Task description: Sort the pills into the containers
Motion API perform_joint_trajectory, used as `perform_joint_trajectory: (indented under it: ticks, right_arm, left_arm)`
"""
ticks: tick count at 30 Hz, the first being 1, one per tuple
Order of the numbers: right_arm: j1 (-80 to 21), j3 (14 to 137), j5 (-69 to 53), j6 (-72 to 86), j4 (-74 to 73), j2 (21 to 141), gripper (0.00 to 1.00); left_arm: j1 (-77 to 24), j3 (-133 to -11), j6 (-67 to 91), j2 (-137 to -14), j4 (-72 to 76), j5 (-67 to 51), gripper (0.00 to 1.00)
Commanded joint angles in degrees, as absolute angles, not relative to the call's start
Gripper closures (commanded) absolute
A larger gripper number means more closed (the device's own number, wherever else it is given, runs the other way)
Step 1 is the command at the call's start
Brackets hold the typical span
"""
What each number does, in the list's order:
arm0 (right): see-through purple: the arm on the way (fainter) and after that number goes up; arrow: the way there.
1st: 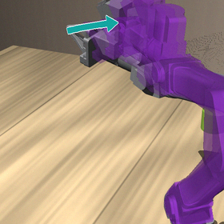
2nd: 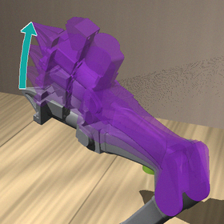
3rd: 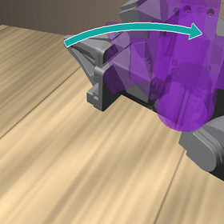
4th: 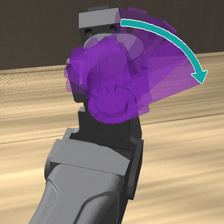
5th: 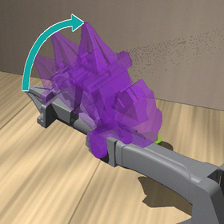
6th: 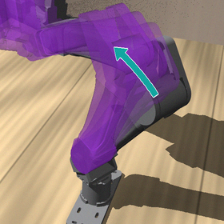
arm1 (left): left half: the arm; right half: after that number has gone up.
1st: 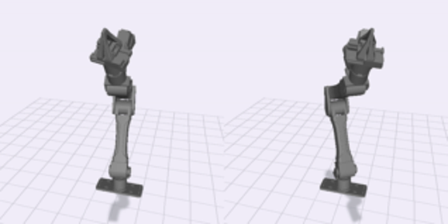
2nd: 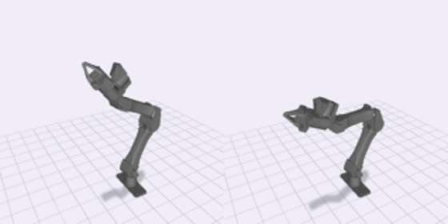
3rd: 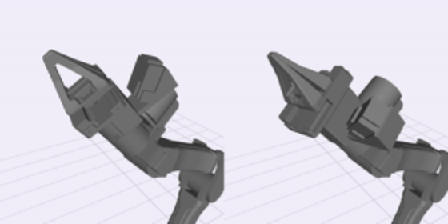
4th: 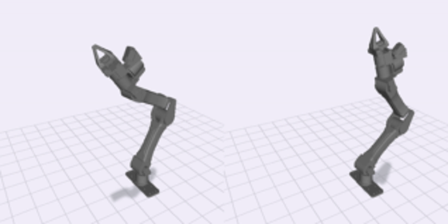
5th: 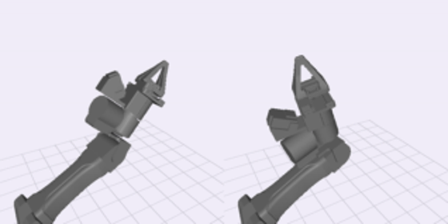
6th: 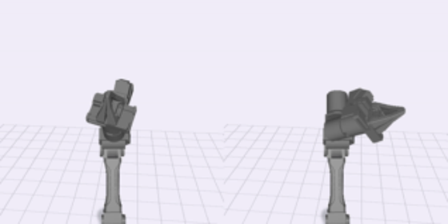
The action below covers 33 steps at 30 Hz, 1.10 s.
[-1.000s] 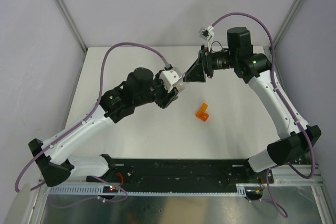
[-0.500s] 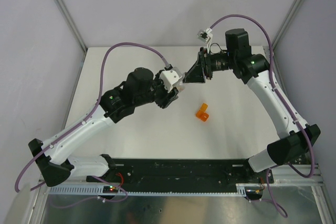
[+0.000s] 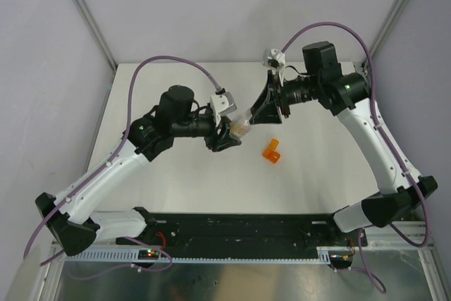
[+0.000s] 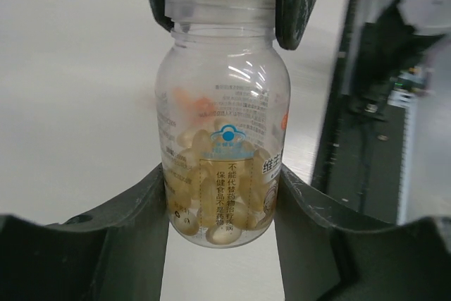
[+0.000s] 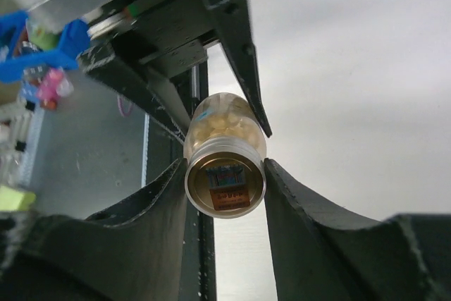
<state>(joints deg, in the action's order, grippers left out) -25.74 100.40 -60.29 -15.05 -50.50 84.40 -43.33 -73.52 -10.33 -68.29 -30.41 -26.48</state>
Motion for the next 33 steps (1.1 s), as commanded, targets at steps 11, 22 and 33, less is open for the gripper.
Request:
perform_joint_trajectory:
  ticks: [11, 22, 33]
  right_arm:
    - [-33.1, 106.2, -50.5, -41.3, -66.1, 76.2, 0.87]
    - [-28.4, 106.3, -51.6, -38.1, -64.8, 75.5, 0.9]
    - [-21.3, 101.7, -41.5, -29.2, -58.2, 74.7, 0.89]
  left_arm:
    - [-42.7, -70.0, -8.8, -65.5, -27.5, -59.3, 1.0]
    - [-41.2, -69.4, -10.7, -64.5, -27.5, -52.9, 1.0]
    - [-38.6, -68.1, -10.7, -59.5, -27.3, -44.3, 1.0]
